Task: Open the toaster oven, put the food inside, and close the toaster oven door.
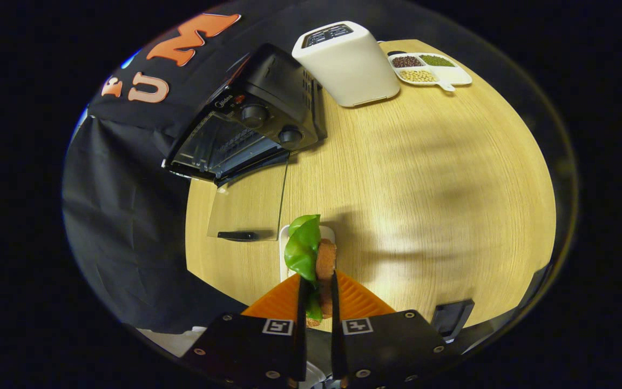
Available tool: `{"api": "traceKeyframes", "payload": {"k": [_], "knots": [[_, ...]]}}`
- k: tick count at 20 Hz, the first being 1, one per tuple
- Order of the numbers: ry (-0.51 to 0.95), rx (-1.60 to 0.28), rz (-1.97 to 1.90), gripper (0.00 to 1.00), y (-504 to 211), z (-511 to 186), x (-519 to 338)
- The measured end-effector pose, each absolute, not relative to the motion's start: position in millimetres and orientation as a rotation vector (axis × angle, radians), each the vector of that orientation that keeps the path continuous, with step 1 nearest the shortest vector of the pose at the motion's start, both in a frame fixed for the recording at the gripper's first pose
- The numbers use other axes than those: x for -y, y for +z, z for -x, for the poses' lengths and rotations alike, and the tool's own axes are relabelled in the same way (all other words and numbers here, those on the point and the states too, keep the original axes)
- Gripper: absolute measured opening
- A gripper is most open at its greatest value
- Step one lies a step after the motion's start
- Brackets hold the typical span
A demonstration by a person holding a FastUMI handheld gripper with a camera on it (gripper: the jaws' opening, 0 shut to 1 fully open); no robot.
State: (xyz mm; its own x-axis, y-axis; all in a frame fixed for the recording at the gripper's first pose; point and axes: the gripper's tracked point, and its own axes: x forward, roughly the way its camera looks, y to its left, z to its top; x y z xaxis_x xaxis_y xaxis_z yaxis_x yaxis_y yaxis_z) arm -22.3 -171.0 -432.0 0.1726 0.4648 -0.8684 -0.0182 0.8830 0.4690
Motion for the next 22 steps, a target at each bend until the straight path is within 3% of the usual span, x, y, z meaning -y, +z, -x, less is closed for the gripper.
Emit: {"api": "traceKeyframes", "payload": {"k": [1, 2, 9, 14, 22], "knots": [[0.349, -1.346, -0.402, 0.08, -428.4, 20.7, 169.4], [0.352, -1.324, -0.382, 0.07, -425.0, 19.4, 170.6], [0.324, -1.195, -0.363, 0.07, -361.1, 17.6, 166.7], [0.310, -1.056, -0.552, 0.06, -317.8, 6.3, 127.7], [0.257, -0.812, -0.922, 0.06, -332.4, -16.8, 29.4]]}}
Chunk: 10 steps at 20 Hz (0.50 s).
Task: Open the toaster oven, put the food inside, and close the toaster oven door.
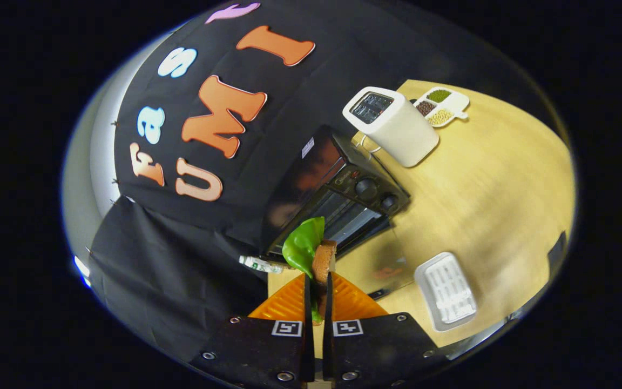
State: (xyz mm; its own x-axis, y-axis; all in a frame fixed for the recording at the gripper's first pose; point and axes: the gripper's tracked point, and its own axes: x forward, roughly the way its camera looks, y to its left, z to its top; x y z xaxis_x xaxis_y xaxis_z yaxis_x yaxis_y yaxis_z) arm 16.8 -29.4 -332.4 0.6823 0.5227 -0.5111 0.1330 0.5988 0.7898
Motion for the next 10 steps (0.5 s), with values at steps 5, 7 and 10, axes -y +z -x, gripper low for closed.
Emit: {"api": "traceKeyframes", "payload": {"k": [5, 7, 10], "knots": [[0.183, -0.657, -1.159, 0.06, -361.1, -47.9, -6.4], [0.124, -0.639, -1.179, 0.06, -386.2, -61.6, -15.4], [0.059, -0.583, -1.236, 0.06, -408.3, -81.3, -24.8]]}}
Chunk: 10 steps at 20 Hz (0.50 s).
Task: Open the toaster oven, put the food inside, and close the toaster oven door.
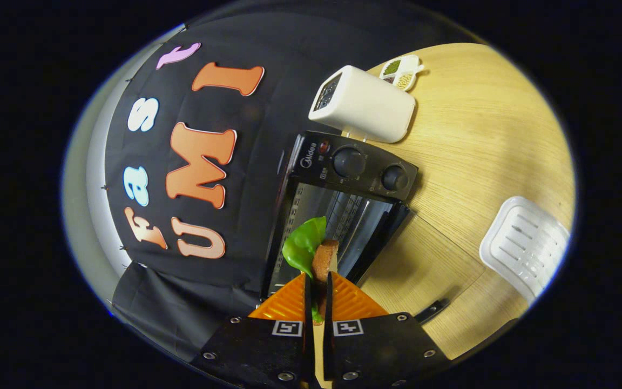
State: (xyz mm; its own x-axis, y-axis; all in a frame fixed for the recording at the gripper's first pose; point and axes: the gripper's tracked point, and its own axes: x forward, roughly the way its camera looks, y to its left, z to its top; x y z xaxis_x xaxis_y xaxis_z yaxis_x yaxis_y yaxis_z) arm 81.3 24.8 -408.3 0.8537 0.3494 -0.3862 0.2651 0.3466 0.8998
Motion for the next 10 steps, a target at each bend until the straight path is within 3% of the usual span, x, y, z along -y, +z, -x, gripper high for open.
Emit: {"api": "traceKeyframes", "payload": {"k": [10], "knots": [[-0.107, -0.475, -1.372, 0.06, -438.5, -144.1, -47.5]]}}
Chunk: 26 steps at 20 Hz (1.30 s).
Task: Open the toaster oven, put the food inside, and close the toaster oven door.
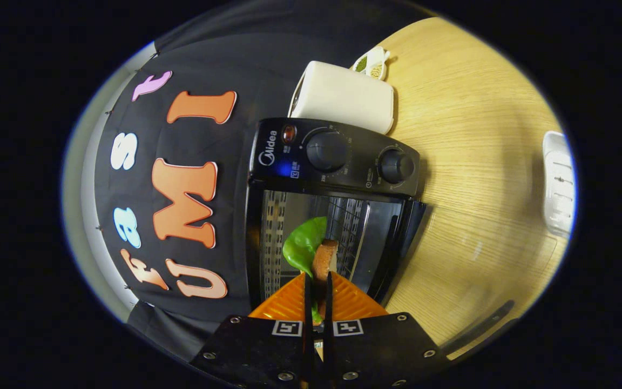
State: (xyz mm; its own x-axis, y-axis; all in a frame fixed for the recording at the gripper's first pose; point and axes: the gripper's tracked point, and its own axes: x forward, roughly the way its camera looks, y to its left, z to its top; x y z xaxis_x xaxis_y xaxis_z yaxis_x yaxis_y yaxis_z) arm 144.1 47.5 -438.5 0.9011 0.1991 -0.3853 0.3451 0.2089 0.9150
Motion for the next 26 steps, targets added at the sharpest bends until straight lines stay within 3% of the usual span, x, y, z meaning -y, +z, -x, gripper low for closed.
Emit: {"api": "traceKeyframes", "payload": {"k": [6, 8, 12, 13, 16, 17, 19, 26], "knots": [[-0.196, -0.474, -1.393, 0.06, -446.1, -186.3, -63.9], [-0.209, -0.505, -1.384, 0.11, -445.0, -192.1, -70.6], [-0.238, -0.565, -1.334, 0.39, -452.4, -178.8, -76.1], [-0.235, -0.570, -1.317, 0.54, -451.8, -174.2, -76.3], [-0.220, -0.599, -1.288, 0.75, -454.1, -160.9, -81.2], [-0.209, -0.616, -1.289, 0.87, -454.2, -154.9, -83.6], [-0.216, -0.629, -1.280, 0.98, -456.0, -144.0, -81.3], [-0.105, -0.660, -1.034, 0.98, -430.3, -73.6, -88.5]]}}
